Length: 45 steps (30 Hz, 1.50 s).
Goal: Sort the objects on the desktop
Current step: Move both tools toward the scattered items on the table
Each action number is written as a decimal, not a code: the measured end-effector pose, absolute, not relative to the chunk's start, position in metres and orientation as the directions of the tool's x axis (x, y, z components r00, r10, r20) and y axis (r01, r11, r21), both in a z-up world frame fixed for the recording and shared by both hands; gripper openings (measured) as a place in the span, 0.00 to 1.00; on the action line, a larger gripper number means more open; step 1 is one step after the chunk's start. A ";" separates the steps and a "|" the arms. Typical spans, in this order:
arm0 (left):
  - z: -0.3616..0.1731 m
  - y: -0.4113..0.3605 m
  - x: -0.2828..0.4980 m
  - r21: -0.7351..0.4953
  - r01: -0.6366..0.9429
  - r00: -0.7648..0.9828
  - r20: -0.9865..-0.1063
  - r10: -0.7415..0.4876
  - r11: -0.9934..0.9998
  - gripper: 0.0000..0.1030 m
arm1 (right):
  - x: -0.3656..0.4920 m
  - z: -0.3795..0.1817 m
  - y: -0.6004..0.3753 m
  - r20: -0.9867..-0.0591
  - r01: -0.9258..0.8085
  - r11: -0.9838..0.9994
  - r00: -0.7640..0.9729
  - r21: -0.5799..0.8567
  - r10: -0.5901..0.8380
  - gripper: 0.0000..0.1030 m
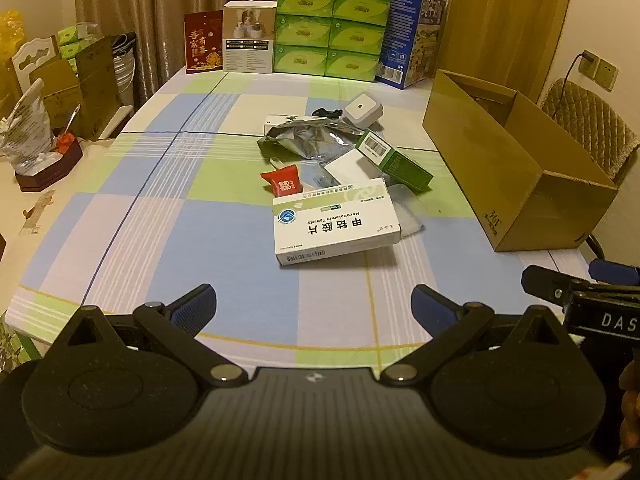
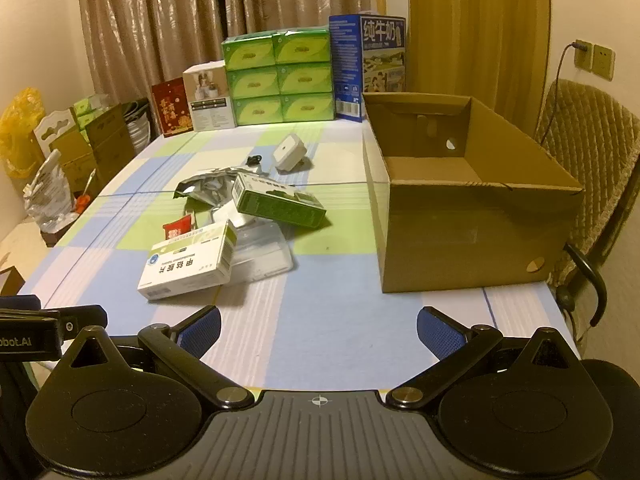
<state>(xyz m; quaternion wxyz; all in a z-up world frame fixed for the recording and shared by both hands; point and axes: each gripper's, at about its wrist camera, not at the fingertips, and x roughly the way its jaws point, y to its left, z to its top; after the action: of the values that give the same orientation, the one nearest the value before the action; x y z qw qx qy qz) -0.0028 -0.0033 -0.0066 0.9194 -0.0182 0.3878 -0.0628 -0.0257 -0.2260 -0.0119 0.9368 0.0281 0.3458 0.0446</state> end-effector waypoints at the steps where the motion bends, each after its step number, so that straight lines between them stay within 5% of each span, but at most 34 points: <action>1: -0.007 -0.003 -0.003 -0.081 0.105 0.691 -0.711 -0.131 0.991 0.99 | -0.026 -0.012 -0.226 -0.645 -0.065 0.995 0.757 0.082 0.103 0.98; 12: -0.006 0.006 0.002 -0.107 0.143 0.678 -0.714 -0.176 0.984 0.99 | -0.023 -0.014 -0.220 -0.644 -0.093 0.994 0.757 0.059 0.109 0.98; 24: -0.002 0.005 0.030 0.005 0.346 0.662 -0.711 -0.240 0.938 0.99 | -0.011 -0.025 -0.219 -0.651 -0.146 0.989 0.747 0.033 0.132 0.98; 37: -0.022 0.004 0.068 0.239 0.624 0.617 -0.735 -0.282 0.744 0.99 | 0.016 -0.033 -0.185 -0.633 -0.494 0.833 0.734 -0.249 0.246 0.98; 45: -0.037 -0.002 0.101 0.255 0.756 0.543 -0.758 -0.361 0.603 0.98 | 0.045 -0.051 -0.167 -0.685 -0.641 0.698 0.665 -0.319 0.298 0.98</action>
<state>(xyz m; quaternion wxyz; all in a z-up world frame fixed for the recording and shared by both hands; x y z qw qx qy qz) 0.1012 -0.0023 -0.0365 0.8286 0.2916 0.3389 -0.3370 0.0450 -0.1665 -0.0507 0.8686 -0.2794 0.3073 0.2704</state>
